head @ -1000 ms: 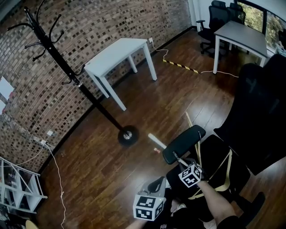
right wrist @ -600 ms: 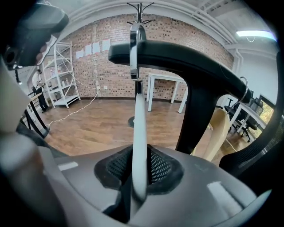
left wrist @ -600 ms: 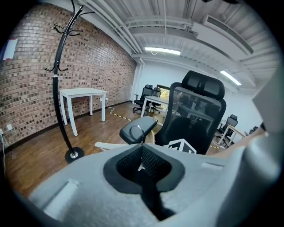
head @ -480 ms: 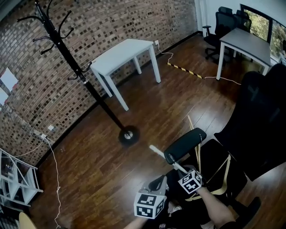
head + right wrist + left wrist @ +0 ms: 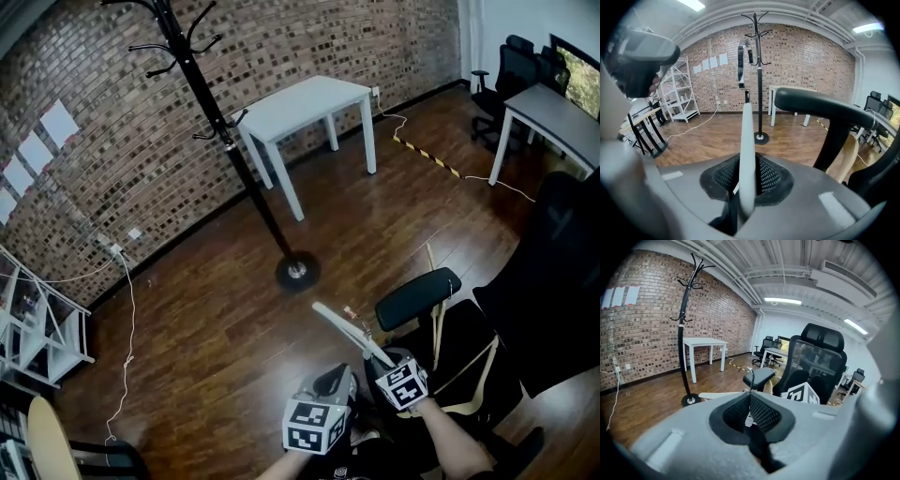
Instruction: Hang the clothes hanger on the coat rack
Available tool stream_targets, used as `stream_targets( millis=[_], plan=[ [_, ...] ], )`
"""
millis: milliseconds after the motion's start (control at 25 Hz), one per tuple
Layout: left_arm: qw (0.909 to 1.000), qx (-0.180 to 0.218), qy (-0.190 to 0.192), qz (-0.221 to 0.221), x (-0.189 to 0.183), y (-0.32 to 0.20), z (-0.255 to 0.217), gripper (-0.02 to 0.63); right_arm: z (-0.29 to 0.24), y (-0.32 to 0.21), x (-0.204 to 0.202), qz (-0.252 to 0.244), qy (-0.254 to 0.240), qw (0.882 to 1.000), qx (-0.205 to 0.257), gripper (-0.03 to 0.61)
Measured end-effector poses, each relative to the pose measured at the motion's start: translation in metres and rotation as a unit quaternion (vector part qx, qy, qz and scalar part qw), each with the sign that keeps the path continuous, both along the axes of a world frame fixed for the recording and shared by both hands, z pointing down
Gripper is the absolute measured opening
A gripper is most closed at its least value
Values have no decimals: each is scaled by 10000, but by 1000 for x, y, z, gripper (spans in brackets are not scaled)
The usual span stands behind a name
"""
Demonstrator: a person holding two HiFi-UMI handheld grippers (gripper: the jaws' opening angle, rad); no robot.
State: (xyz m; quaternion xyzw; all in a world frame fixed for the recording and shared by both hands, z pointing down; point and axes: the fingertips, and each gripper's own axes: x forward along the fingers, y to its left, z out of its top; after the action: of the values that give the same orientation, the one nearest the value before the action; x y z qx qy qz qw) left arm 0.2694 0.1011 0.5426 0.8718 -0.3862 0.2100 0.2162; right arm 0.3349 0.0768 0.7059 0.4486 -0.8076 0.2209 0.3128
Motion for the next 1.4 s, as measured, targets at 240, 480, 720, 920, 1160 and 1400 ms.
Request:
stream_targets(
  millis=[240, 480, 720, 920, 1160, 1400],
  plan=[
    [9961, 321, 28, -823, -51, -16, -10, 3, -34, -3, -50, -417, -379, 9984, 68, 63],
    [9885, 615, 149, -1375, -93, -30, -22, 3, -72, -1, -98, -729, -531, 9958, 166, 63],
    [9837, 760, 211, -1617, -160, -56, -26, 3, -107, -24, -175, -869, -682, 9933, 347, 63],
    [9847, 776, 391, -1512, -222, -85, -31, 3, -126, -56, -248, -698, -768, 9937, 412, 64],
    [9846, 944, 610, -1340, -287, -115, -38, 3, -130, -90, -310, -414, -708, 9953, 518, 64],
    [9823, 1107, 758, -1308, -353, -139, -53, 3, -147, -121, -363, -99, -724, 9954, 620, 64]
  ],
)
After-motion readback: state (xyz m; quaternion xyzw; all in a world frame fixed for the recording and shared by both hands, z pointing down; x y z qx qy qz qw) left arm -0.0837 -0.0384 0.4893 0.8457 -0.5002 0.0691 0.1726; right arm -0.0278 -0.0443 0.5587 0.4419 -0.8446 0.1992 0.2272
